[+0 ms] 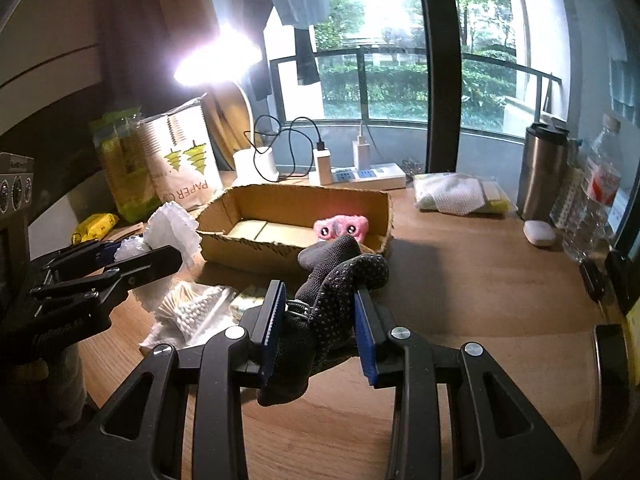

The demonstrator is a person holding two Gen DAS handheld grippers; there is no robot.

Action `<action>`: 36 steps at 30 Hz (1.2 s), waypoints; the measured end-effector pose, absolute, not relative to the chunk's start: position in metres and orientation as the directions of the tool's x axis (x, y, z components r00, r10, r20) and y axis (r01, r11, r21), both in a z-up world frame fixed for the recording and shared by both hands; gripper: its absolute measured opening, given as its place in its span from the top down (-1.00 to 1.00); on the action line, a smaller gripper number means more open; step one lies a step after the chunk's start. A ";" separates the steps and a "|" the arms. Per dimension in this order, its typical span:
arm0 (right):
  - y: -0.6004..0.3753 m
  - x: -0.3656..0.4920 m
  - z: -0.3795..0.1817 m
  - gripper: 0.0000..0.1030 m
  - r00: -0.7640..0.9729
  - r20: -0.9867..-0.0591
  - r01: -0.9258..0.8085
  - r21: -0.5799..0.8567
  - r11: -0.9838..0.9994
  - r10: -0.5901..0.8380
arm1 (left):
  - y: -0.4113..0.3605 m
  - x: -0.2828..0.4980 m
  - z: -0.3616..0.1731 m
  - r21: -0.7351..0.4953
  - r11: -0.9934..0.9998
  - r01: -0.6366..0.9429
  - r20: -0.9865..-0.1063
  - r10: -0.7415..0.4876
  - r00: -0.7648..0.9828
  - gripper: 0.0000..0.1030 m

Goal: Organize soft objects
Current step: 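Carry the glove and bubble wrap in both grippers over the cardboard box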

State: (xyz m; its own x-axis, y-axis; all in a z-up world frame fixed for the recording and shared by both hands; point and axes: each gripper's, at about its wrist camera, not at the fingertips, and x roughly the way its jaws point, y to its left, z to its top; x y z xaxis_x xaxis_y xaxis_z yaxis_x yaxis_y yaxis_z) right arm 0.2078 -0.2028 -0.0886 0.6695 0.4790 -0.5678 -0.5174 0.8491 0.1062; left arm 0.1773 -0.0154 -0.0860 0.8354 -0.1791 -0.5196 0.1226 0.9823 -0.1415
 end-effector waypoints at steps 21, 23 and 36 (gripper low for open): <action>-0.174 0.235 -0.061 0.31 0.676 -0.526 -0.559 0.089 0.824 0.516 | 0.012 0.204 -0.057 -0.137 0.985 0.106 -0.462 -0.158 0.873 0.23; -0.172 0.239 -0.060 0.31 0.678 -0.522 -0.561 0.088 0.823 0.518 | 0.013 0.209 -0.054 -0.131 0.985 0.108 -0.453 -0.157 0.878 0.23; -0.164 0.265 -0.049 0.32 0.691 -0.496 -0.574 0.066 0.816 0.526 | 0.015 0.239 -0.044 -0.138 0.984 0.113 -0.416 -0.161 0.895 0.23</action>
